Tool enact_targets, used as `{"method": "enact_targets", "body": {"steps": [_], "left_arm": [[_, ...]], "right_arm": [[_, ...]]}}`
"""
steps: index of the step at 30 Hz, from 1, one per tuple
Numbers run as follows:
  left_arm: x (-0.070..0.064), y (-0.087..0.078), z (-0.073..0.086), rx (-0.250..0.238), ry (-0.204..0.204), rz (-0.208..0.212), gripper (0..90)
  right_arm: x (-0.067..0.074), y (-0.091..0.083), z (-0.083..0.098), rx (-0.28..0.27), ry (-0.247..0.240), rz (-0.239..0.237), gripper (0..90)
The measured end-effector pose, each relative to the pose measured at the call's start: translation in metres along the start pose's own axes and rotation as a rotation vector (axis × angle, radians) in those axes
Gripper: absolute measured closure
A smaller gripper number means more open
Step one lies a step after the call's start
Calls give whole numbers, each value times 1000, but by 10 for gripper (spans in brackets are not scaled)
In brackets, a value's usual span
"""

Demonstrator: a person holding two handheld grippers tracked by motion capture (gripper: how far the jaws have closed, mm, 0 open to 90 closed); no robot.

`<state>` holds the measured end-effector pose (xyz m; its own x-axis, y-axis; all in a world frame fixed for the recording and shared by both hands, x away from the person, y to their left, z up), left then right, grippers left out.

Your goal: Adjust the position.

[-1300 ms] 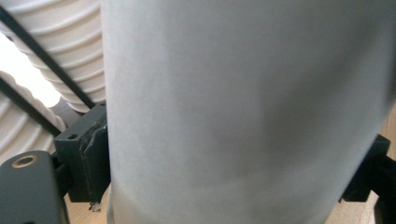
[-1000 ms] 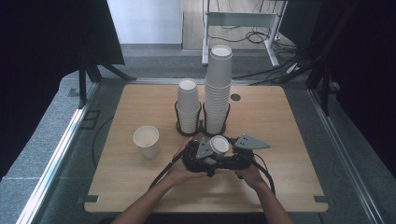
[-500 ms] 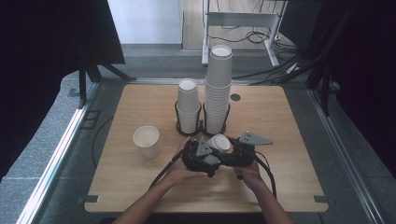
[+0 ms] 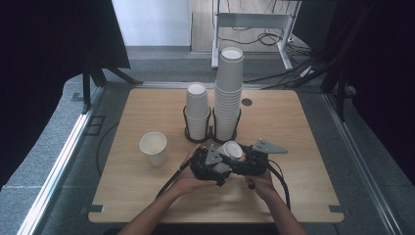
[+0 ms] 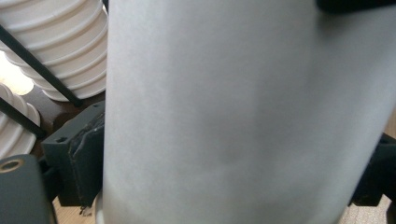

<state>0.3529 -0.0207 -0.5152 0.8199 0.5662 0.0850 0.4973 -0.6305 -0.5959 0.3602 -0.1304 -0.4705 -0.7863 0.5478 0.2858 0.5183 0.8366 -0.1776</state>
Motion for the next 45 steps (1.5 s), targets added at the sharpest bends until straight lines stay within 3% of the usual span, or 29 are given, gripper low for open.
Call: {"method": "enact_targets", "body": {"steps": [16,22,28,32,39,45], "left_arm": [[0,1,0,15,27,-19,95],[0,1,0,26,51,-23,112],[2,1,0,37,63,-28,119],[5,0,1,42,59,-34,120],[9,-2,2,40,49,-43,120],[19,-7,1,48,40,-86,120]], "right_arm": [[3,0,1,9,-59,27,232],[2,0,2,20,-54,21,225],[2,0,1,16,-69,47,196],[0,-1,0,19,-74,64,146],[-1,-6,-5,7,-78,66,136],[-1,-15,-16,-17,-101,69,135]]}}
Point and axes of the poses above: each handheld gripper's, and its own axes: y roughly forward along the jaws, z roughly out of its underside, x roughly to its left, the point moved 6 cm from there along y, roughly forward along the jaws
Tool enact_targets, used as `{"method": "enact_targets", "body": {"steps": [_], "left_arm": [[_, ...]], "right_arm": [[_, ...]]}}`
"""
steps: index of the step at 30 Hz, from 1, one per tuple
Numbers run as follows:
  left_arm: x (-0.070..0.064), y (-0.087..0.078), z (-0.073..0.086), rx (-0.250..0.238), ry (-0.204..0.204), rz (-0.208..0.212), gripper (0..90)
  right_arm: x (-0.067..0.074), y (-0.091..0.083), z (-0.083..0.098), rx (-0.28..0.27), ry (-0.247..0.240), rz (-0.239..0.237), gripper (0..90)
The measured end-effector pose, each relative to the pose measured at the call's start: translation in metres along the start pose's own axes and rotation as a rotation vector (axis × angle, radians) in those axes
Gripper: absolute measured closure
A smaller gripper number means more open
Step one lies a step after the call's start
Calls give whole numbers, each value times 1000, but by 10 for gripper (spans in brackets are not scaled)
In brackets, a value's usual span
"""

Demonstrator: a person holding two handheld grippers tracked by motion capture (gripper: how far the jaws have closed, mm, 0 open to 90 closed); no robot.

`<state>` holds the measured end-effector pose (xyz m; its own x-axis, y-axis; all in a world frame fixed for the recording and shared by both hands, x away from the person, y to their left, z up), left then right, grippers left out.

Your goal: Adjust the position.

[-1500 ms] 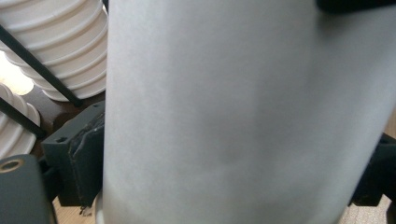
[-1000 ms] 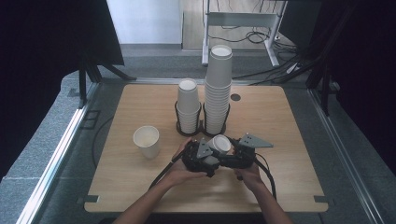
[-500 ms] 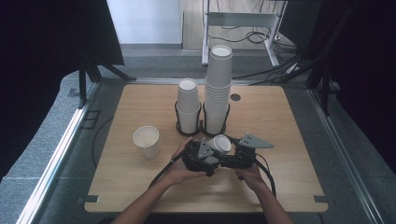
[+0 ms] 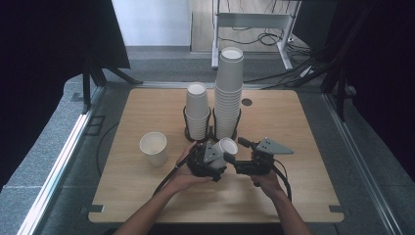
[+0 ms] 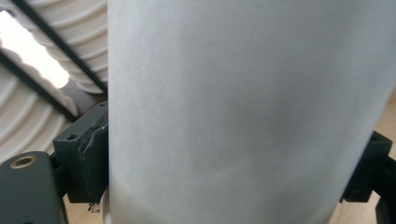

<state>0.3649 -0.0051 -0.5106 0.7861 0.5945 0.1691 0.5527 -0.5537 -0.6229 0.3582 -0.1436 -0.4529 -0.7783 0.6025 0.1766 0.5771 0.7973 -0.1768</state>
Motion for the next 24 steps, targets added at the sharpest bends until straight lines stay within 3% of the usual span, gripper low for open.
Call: {"method": "enact_targets", "body": {"steps": [3,6,17,24], "left_arm": [[6,-5,-3,5,15,-20,119],[10,-7,-5,7,25,-35,119],[14,-7,-11,48,83,-94,118],[16,-7,-13,48,93,-103,118]], "right_arm": [[-2,-5,-6,-10,-9,6,138],[-4,-7,-9,17,-38,5,147],[-10,-7,-26,181,-177,14,143],[-14,0,-27,278,-213,-12,140]]}}
Point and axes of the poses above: each handheld gripper's, and its own axes: y roughly forward along the jaws, z roughly out of its underside, x roughly to its left, the point moved 6 cm from there along y, roughly forward along the jaws
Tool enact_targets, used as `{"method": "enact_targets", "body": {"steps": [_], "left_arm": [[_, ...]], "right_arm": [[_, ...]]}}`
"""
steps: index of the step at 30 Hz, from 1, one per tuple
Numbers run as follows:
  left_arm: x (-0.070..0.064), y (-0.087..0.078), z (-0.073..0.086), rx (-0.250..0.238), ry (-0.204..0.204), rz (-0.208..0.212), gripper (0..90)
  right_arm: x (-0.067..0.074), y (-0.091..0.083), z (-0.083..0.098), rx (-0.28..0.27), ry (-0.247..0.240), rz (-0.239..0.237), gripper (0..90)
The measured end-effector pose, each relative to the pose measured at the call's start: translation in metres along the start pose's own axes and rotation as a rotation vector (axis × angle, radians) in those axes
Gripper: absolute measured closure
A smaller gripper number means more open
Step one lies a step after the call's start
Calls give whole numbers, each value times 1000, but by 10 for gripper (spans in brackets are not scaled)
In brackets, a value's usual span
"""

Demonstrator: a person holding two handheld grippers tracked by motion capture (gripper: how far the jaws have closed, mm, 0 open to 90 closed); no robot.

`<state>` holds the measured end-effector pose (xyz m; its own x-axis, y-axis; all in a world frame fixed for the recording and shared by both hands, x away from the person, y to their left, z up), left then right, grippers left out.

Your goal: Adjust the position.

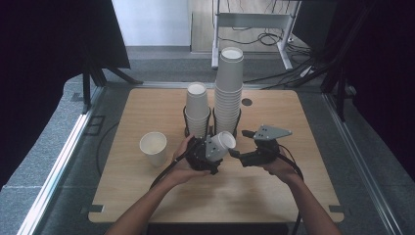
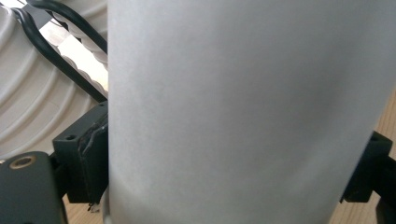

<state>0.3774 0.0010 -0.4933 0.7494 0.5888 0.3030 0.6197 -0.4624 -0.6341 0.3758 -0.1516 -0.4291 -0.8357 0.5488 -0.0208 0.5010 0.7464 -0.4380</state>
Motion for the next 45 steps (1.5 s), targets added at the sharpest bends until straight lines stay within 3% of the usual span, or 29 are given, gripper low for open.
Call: {"method": "enact_targets", "body": {"steps": [6,14,24,25,29,37,41,42,44,45], "left_arm": [[-2,2,-1,29,57,-28,118],[-9,7,-3,43,134,-49,118],[-19,15,-1,86,254,-103,117],[-18,15,-1,103,283,-113,117],[-21,15,-3,97,300,-121,117],[-28,18,-4,99,334,-133,115],[-29,19,-3,111,331,-115,104],[-34,23,-3,67,277,-92,99],[-31,21,-2,116,329,-101,86],[-32,21,-2,100,316,-96,73]], "right_arm": [[4,10,6,101,-63,-39,136],[0,20,8,322,-188,-82,132],[4,34,12,509,-257,-174,134],[4,34,12,526,-267,-174,135],[5,38,13,564,-267,-201,144],[9,47,15,590,-253,-230,184],[8,47,17,600,-253,-242,199],[8,47,17,606,-247,-247,202],[8,46,19,610,-251,-256,206],[9,46,20,609,-251,-257,207]]}}
Point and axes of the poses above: each handheld gripper's, and its own axes: y roughly forward along the jaws, z roughly out of its underside, x roughly to its left, the point moved 6 cm from there along y, roughly forward along the jaws
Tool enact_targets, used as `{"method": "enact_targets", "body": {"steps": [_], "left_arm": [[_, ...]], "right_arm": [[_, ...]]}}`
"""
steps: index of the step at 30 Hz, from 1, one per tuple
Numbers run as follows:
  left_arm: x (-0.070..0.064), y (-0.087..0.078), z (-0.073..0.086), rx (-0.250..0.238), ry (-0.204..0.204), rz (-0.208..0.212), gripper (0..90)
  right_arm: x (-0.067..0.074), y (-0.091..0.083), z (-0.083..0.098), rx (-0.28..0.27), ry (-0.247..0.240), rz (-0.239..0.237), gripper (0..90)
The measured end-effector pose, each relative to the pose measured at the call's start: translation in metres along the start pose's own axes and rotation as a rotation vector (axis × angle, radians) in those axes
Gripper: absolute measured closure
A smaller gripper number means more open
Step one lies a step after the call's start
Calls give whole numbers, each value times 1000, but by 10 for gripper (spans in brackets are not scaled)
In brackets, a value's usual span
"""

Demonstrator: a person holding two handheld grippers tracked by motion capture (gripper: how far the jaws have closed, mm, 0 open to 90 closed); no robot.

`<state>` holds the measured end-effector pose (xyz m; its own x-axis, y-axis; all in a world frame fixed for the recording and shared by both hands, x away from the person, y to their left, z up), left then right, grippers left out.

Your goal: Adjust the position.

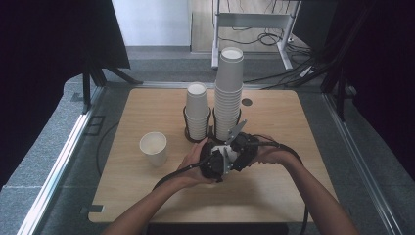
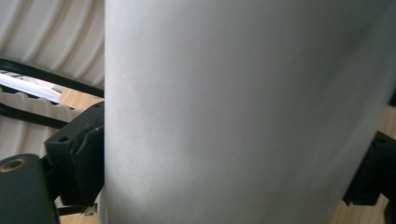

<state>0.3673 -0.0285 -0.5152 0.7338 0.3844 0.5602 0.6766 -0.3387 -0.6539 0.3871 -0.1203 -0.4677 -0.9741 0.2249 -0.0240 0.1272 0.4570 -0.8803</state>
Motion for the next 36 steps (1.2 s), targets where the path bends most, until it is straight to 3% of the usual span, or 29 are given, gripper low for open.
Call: {"method": "enact_targets", "body": {"steps": [2,10,18,25,31,34,36], "left_arm": [[0,-1,1,-4,-9,31,26],[7,-8,6,-41,-71,23,1],[9,-17,14,-58,-136,16,13],[5,-24,20,-79,-183,35,36],[1,-29,24,-110,-254,69,63],[-1,-30,26,-125,-318,106,84],[0,-32,27,-126,-346,96,101]], "right_arm": [[-1,1,3,4,-6,9,208],[-10,2,18,-40,55,39,210],[-17,6,22,-124,118,75,210],[-18,4,21,-207,165,105,210],[-18,5,21,-266,203,115,210],[-18,5,19,-287,217,126,210],[-18,4,18,-302,223,127,210]]}}
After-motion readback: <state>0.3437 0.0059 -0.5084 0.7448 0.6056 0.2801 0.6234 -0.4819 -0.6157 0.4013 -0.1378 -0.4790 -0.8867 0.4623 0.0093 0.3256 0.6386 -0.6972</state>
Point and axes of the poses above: each handheld gripper's, and its own axes: y roughly forward along the jaws, z roughly out of its underside, x roughly to its left, the point moved 6 cm from there along y, roughly forward along the jaws
